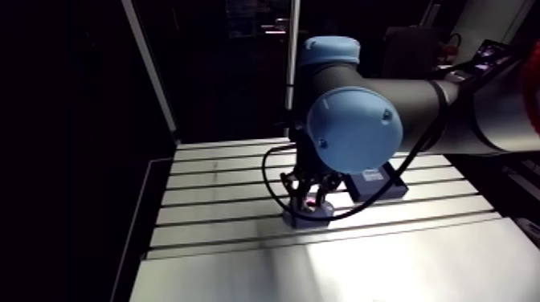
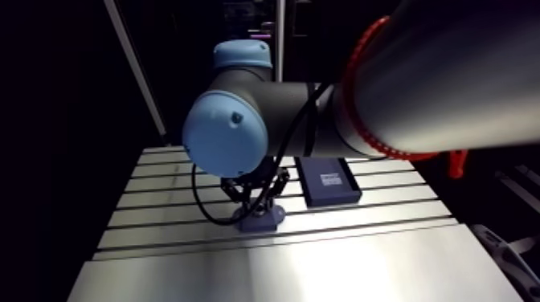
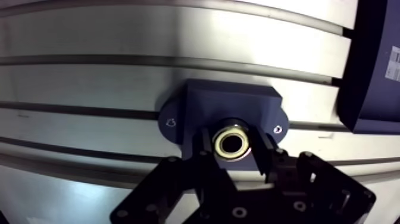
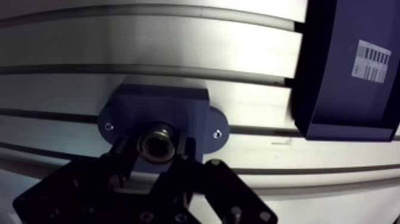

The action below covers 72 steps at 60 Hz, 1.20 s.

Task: Pick up the bearing and press it into the housing until flush.

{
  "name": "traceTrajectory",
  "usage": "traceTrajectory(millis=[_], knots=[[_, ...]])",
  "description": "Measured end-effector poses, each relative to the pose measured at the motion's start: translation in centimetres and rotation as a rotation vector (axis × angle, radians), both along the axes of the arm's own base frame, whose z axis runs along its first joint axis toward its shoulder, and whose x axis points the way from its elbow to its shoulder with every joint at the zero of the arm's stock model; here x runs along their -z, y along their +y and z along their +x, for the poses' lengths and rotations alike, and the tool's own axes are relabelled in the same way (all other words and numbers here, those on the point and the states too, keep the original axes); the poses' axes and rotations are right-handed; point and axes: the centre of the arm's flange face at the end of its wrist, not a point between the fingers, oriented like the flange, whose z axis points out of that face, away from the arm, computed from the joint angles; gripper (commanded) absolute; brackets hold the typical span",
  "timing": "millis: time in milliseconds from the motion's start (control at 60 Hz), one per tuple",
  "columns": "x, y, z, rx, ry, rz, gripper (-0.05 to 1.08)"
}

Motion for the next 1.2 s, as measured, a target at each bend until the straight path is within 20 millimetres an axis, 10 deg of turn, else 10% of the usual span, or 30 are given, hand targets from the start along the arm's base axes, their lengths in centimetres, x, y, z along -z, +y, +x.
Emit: traceTrajectory(millis=[1200], knots=[[0.1,0.16,-0.12,0.002,0.013,0.002,0.69]])
